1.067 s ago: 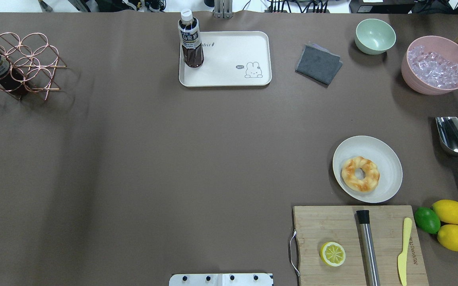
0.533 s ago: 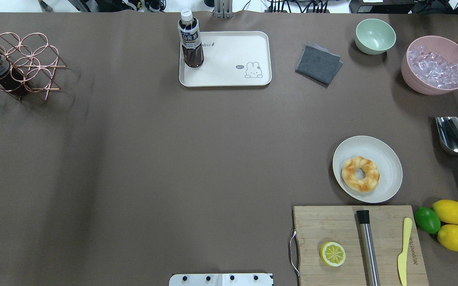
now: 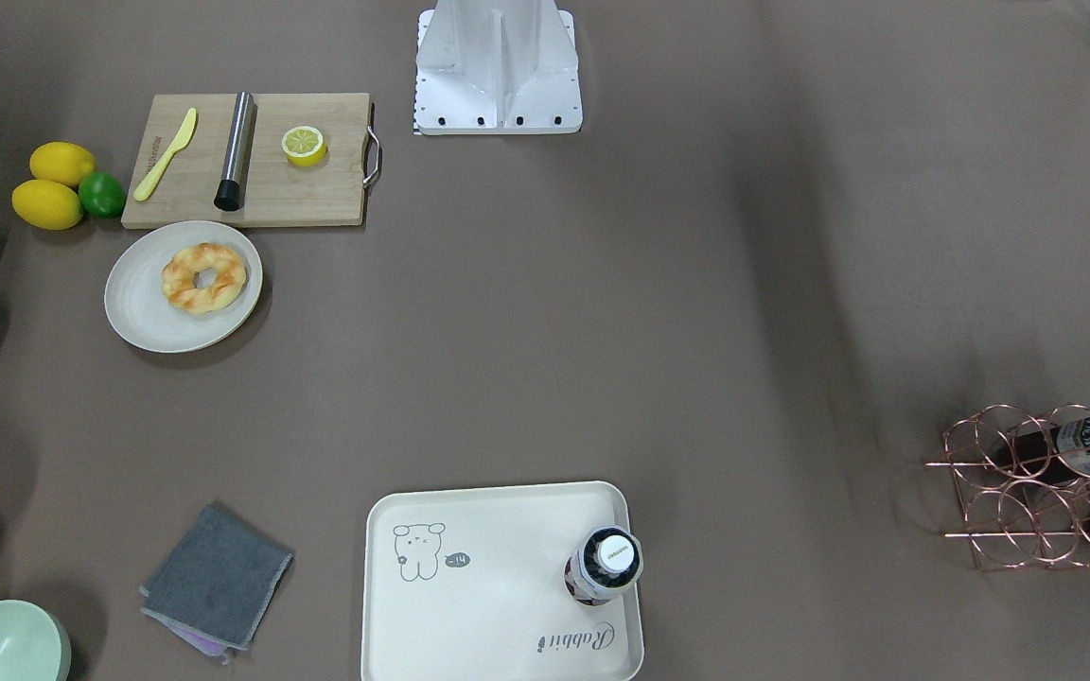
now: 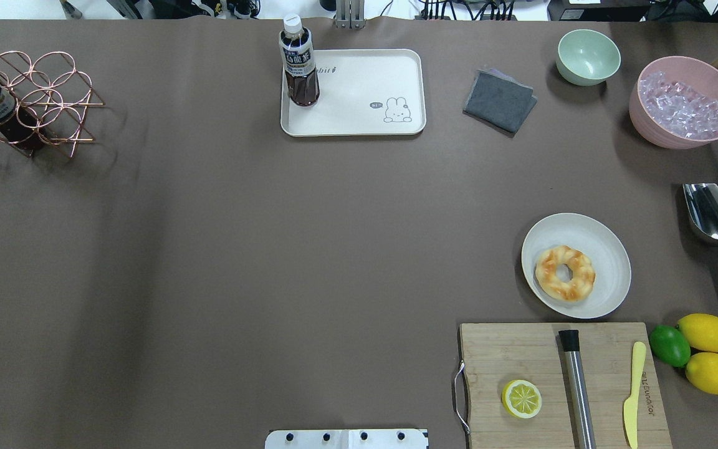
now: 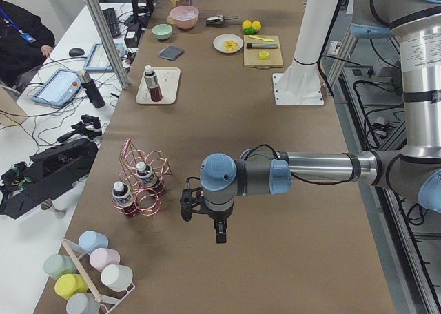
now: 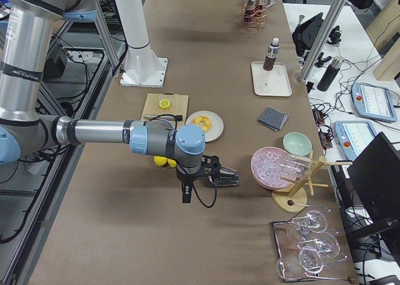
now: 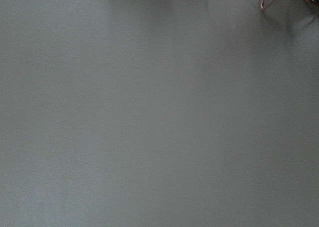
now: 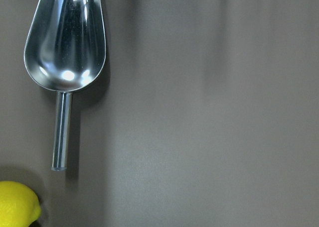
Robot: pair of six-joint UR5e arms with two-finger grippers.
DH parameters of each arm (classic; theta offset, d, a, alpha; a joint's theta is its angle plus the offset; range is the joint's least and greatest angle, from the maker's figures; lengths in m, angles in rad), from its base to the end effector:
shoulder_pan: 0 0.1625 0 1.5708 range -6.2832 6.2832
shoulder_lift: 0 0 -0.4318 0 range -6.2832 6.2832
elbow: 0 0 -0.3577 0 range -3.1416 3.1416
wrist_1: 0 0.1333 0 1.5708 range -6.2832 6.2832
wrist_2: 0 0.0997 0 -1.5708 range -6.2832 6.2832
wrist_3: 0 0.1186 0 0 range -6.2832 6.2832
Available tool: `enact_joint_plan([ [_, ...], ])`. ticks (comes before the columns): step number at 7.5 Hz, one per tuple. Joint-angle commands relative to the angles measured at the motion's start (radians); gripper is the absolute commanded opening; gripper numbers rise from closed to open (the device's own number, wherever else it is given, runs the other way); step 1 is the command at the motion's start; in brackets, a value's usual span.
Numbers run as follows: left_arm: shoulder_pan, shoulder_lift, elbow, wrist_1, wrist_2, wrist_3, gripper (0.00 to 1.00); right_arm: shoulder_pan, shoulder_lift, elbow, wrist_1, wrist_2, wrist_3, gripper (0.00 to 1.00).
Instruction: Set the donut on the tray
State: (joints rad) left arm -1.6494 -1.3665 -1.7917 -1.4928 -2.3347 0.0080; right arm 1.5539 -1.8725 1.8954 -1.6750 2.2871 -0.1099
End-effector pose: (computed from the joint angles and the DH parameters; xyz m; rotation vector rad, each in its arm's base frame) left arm -0.0797 -0.3592 0.6710 -0.0253 0.7657 -0.0906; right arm 0.0500 -0.3223 0.6639 -0.0445 -0.7190 -0.0922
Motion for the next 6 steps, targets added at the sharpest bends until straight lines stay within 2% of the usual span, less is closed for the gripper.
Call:
enact_joint_plan([
  [1, 0.0, -0.002, 0.0, -0.001, 0.0, 0.0, 0.98, 0.0, -0.004, 0.004, 0.001, -0.008, -0.01, 1.0],
  [4, 0.002, -0.005, 0.003, 0.0, 0.0, -0.002, 0.98, -0.018, -0.001, 0.025, 0.0, 0.009, 0.019, 1.0],
  [6, 0.002, -0.005, 0.006, 0.0, 0.0, -0.003, 0.98, -0.136, 0.003, 0.104, 0.001, 0.067, 0.195, 1.0],
])
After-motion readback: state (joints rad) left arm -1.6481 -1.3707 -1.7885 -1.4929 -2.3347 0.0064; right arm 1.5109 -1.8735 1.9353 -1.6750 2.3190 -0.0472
